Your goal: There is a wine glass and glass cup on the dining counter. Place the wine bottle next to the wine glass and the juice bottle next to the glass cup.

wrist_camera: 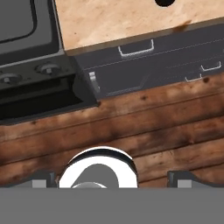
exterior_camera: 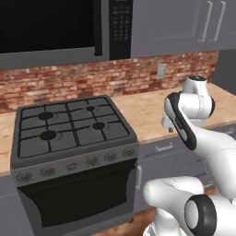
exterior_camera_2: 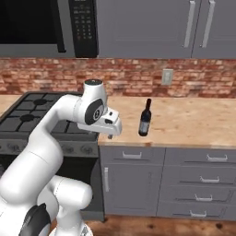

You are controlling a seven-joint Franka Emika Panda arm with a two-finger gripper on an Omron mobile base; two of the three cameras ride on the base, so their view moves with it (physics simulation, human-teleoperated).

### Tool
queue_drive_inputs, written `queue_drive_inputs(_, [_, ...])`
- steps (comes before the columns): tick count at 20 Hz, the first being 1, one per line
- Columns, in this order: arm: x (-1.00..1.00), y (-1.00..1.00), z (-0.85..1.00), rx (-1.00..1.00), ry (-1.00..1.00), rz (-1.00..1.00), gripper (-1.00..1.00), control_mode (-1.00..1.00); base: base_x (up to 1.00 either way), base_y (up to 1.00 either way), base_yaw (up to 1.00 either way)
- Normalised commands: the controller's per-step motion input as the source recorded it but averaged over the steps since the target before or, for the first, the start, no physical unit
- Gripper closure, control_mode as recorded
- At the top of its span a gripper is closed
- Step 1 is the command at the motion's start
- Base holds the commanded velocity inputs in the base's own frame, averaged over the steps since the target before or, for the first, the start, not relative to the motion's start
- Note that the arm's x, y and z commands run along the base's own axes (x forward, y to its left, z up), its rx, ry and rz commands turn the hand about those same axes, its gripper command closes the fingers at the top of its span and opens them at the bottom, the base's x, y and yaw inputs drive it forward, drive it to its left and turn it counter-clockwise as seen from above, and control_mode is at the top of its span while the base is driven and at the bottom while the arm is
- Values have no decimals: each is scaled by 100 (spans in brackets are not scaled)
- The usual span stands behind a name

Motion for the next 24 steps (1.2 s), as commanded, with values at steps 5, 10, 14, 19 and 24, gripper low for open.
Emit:
queue_drive_inputs(5, [0, 0, 0, 0, 0, 0, -100, 100, 40, -54, 0])
queue_drive_inputs(10, [0, 0, 0, 0, 0, 0, -100, 100, 42, -21, 0])
queue_drive_inputs(14, [0, 0, 0, 0, 0, 0, -100, 100, 31, 0, -1])
queue_drive_inputs(19, [0, 0, 0, 0, 0, 0, -100, 100, 13, 1, -4])
queue_drive_inputs(24, [0, 0, 0, 0, 0, 0, -100, 100, 22, 0, -5])
